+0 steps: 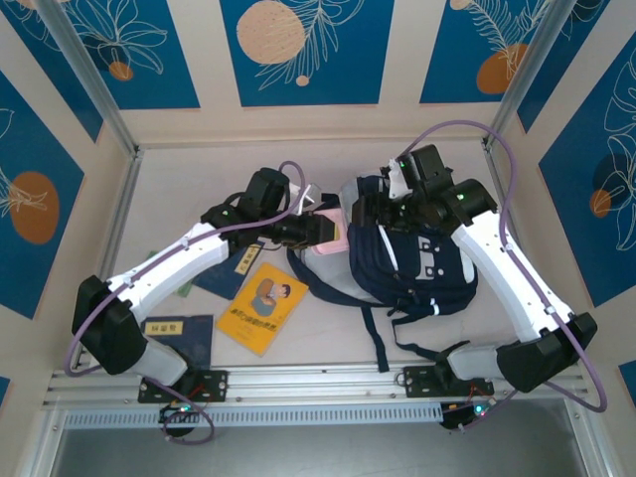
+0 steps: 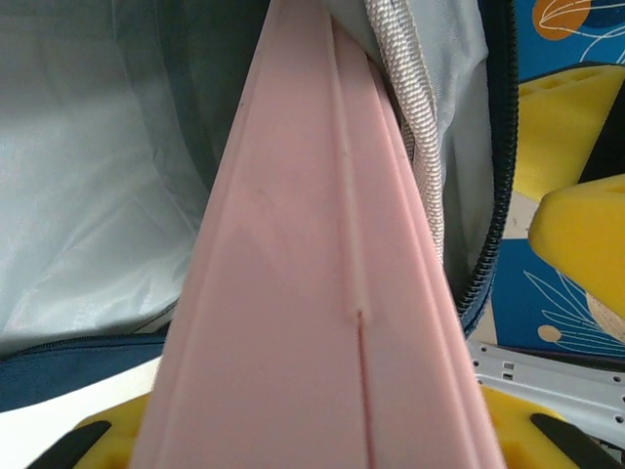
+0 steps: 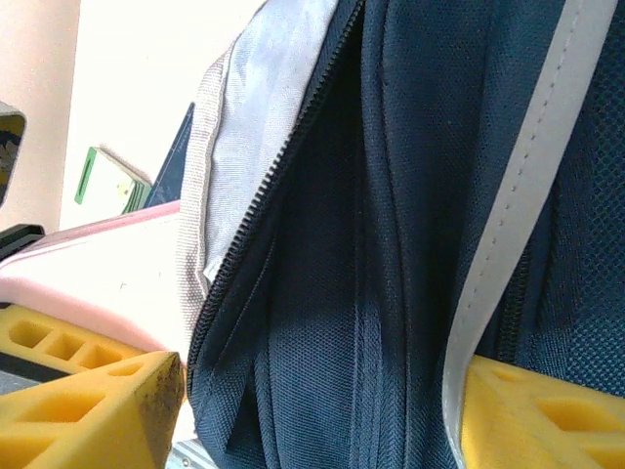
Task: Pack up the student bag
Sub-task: Open the student bag at the middle-right of the table.
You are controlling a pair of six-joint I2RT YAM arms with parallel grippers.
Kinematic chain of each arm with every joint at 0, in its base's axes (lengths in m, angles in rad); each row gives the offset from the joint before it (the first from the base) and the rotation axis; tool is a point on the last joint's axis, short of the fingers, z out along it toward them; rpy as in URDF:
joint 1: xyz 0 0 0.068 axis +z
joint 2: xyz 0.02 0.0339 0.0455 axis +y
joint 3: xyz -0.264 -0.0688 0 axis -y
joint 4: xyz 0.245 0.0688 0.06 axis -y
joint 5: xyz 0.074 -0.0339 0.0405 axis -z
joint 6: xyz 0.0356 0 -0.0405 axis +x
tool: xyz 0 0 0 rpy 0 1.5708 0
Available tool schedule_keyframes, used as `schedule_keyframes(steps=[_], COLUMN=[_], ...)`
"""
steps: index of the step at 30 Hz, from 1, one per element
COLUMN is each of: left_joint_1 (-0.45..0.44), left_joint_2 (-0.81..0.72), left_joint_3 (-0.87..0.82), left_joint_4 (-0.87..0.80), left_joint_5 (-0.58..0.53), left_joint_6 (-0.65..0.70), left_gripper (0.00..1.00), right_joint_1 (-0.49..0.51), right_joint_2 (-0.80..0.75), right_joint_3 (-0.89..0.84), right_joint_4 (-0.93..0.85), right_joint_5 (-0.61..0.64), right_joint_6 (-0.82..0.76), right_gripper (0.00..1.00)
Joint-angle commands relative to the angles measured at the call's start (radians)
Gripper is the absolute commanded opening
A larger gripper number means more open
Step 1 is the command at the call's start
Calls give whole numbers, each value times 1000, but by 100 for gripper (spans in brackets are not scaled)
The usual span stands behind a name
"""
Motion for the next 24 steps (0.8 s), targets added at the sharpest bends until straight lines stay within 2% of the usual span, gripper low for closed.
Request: schedule_keyframes(steps=[1, 6, 8, 12, 14, 19, 24], left_joint_1=[-20, -27, -30, -30, -29, -29, -10], left_joint_2=[-3, 6, 5, -3, -8, -24, -31], left_joint_3=[73, 80, 87, 87, 81, 48, 24], left_joint_4=[130, 142, 144, 144, 142, 127, 45], left_joint_5=[69, 74, 75, 71, 69, 46, -20], left_joint_6=[17, 11, 13, 18, 25, 43, 80], left_gripper=[21, 21, 21, 21, 20, 20, 19], right_joint_1=[35, 94, 97, 90, 79, 46, -27], right_joint_2=[37, 104, 124, 135, 138, 140, 129], right_joint_3=[65, 99, 103, 94, 99, 154, 215], right_joint_4=[-8, -28, -45, -65, -60, -79, -133], right_joint_5=[-38, 12, 46, 108, 88, 21, -86], right_joint_6=[48, 63, 71, 79, 67, 4, -106], right_gripper=[73, 72, 68, 46, 29, 2, 0])
